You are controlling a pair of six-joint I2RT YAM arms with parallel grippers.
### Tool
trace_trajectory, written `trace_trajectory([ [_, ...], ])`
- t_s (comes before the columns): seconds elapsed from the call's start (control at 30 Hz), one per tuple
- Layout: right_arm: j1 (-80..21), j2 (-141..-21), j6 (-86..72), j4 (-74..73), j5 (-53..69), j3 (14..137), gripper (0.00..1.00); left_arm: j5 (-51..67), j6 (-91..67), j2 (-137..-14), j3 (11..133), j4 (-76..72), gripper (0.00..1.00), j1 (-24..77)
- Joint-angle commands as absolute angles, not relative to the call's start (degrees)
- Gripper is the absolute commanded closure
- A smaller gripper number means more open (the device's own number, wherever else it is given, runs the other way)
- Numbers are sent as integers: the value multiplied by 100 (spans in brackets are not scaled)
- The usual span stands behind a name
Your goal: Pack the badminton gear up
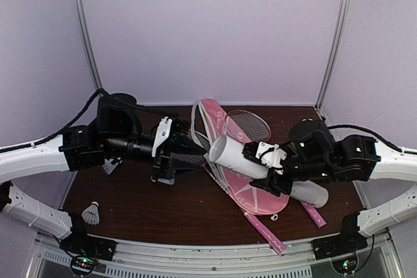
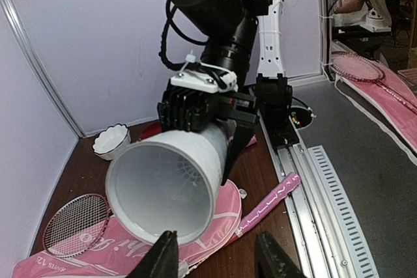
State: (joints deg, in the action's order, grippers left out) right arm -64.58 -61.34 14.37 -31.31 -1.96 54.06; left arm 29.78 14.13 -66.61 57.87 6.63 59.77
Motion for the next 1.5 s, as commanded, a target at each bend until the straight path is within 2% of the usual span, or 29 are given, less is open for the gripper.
trace_trajectory([
  [0.0, -6443, -6131, 1551, -3169, -61, 5613, 47, 3040, 1673, -6893, 6100, 683, 60, 6066],
  [0.37, -6477, -6202, 1582, -3192, 61, 5624, 48, 3073, 1780, -7220, 6308, 694, 76, 6275],
  [0.6, -6478, -6205, 1602, -3182, 45, 5611, 50, 3062, 1777, -7264, 6314, 752, 93, 6276],
  [0.8, -6484, -6188, 1602, -3200, 13, 5638, 51, 3045, 1611, -7295, 6302, 739, 100, 6275],
  [1.47, -6478, -6096, 1390, -3023, -288, 5193, 53, 2603, 1083, -6453, 5714, 451, 100, 6238],
])
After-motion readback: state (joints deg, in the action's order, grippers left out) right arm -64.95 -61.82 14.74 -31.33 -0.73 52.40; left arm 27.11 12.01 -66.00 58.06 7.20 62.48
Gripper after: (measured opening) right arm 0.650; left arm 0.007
